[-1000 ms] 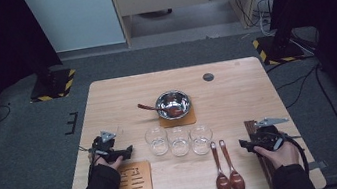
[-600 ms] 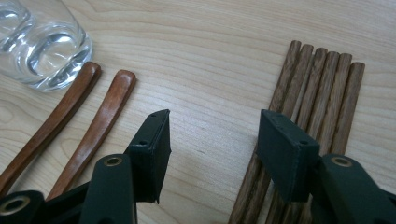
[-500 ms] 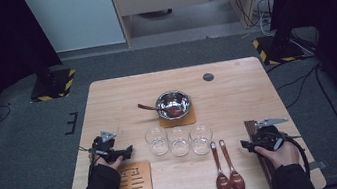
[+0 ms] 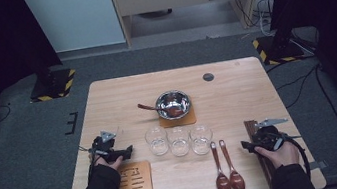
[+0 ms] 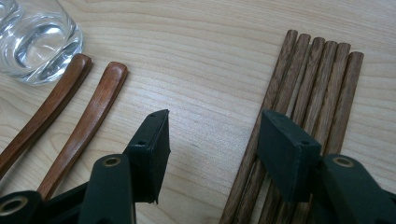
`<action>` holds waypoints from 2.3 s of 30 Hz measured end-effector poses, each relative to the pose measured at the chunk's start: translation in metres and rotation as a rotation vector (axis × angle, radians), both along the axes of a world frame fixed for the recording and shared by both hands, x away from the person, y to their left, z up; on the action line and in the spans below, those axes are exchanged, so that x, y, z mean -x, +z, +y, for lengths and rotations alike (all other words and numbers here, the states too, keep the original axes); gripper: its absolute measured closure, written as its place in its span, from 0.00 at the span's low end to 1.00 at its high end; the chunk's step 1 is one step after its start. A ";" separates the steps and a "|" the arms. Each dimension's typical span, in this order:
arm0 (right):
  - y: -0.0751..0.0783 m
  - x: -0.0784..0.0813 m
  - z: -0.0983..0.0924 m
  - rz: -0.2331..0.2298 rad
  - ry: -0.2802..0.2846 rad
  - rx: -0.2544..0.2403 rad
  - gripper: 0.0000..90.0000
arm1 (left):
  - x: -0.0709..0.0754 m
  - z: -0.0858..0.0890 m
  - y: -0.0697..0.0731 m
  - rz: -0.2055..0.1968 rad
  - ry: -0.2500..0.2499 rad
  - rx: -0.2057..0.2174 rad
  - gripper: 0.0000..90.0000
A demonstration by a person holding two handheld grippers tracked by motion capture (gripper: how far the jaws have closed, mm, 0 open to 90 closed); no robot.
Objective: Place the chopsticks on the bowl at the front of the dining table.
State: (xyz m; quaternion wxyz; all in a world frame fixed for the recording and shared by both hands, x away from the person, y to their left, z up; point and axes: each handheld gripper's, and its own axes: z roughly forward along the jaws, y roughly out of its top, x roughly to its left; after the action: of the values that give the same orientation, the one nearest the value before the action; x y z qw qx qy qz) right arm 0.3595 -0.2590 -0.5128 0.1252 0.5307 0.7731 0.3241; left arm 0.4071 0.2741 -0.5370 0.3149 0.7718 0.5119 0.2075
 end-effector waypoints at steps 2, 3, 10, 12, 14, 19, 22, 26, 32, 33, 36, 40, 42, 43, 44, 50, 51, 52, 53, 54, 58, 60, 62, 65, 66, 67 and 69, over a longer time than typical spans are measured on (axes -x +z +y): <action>0.000 0.000 0.000 -0.005 0.003 0.011 0.49 | 0.000 0.000 0.000 0.000 -0.001 -0.001 0.00; 0.000 0.000 0.000 -0.005 0.007 0.013 0.49 | 0.000 0.000 0.000 0.000 -0.001 -0.001 0.00; -0.001 0.000 0.005 0.001 0.016 0.015 0.49 | 0.000 0.000 0.000 0.000 -0.001 -0.001 0.00; -0.002 -0.001 0.005 0.002 0.021 0.018 0.50 | 0.000 0.000 0.000 0.000 -0.001 -0.001 0.00; -0.002 -0.001 0.006 0.002 0.028 0.029 0.53 | 0.000 0.000 0.000 0.000 -0.001 -0.001 0.00; -0.003 -0.001 0.006 0.006 0.031 0.046 0.59 | 0.000 0.000 0.000 0.000 -0.001 -0.001 0.00; -0.003 0.000 0.006 0.011 0.030 0.052 0.61 | 0.000 0.000 0.000 0.000 -0.001 -0.001 0.00; -0.002 0.000 0.006 0.012 0.031 0.056 0.66 | 0.000 0.000 0.000 0.000 -0.001 -0.001 0.00; -0.002 0.001 0.008 0.023 0.034 0.065 0.70 | 0.000 0.000 0.000 0.000 0.000 0.000 0.00; -0.002 0.001 0.008 0.022 0.034 0.074 0.70 | 0.000 0.000 0.000 0.000 0.000 0.000 0.00; -0.002 0.001 0.009 0.022 0.033 0.079 0.72 | 0.000 0.000 0.000 0.000 -0.001 -0.001 0.00; -0.001 0.002 0.011 0.026 0.034 0.082 0.76 | 0.000 0.000 0.000 0.000 -0.001 -0.001 0.00; -0.001 0.002 0.011 0.025 0.034 0.087 0.78 | 0.000 0.000 0.000 0.000 -0.001 -0.001 0.00; -0.001 0.002 0.011 0.026 0.037 0.091 0.79 | 0.000 0.000 0.000 0.000 -0.001 -0.001 0.00; -0.001 0.003 0.011 0.029 0.035 0.092 0.81 | 0.000 0.000 0.000 0.000 -0.001 -0.001 0.00; 0.000 0.004 0.012 0.038 0.027 0.100 0.85 | 0.000 0.000 0.000 0.000 -0.001 -0.001 0.00; 0.000 0.004 0.013 0.038 0.027 0.102 0.86 | 0.000 0.000 0.000 0.000 -0.001 -0.001 0.00; 0.000 0.004 0.013 0.039 0.027 0.102 0.86 | 0.000 0.000 0.000 0.000 -0.001 -0.001 0.00; 0.000 0.004 0.013 0.038 0.028 0.104 0.87 | 0.000 0.000 0.000 0.000 -0.001 -0.001 0.00; 0.000 0.004 0.013 0.041 0.030 0.101 0.87 | 0.000 0.000 0.000 0.000 -0.001 -0.001 0.00; 0.000 0.004 0.014 0.040 0.034 0.102 0.89 | 0.000 0.000 0.000 0.000 -0.001 -0.001 0.00; 0.000 0.005 0.015 0.042 0.030 0.103 0.91 | 0.000 0.000 0.000 0.000 -0.001 -0.001 0.00; 0.000 0.005 0.015 0.042 0.030 0.103 0.91 | 0.000 0.000 0.000 0.000 -0.001 -0.001 0.00; 0.000 0.005 0.016 0.042 0.024 0.106 0.92 | 0.000 0.000 0.000 0.000 -0.001 -0.001 0.00; 0.001 0.005 0.017 0.045 0.023 0.108 0.92 | 0.000 0.000 0.000 0.000 -0.001 -0.001 0.00; 0.001 0.005 0.017 0.043 0.024 0.113 0.92 | 0.000 0.000 0.000 0.000 -0.001 -0.001 0.00; 0.001 0.005 0.019 0.045 0.025 0.113 0.93 | 0.000 0.000 0.000 0.000 -0.001 -0.001 0.00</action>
State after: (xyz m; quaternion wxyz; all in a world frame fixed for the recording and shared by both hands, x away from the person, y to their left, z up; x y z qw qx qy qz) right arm 0.3546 -0.2403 -0.5118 0.1336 0.5203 0.7993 0.2694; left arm 0.4071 0.2742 -0.5369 0.3144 0.7723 0.5115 0.2075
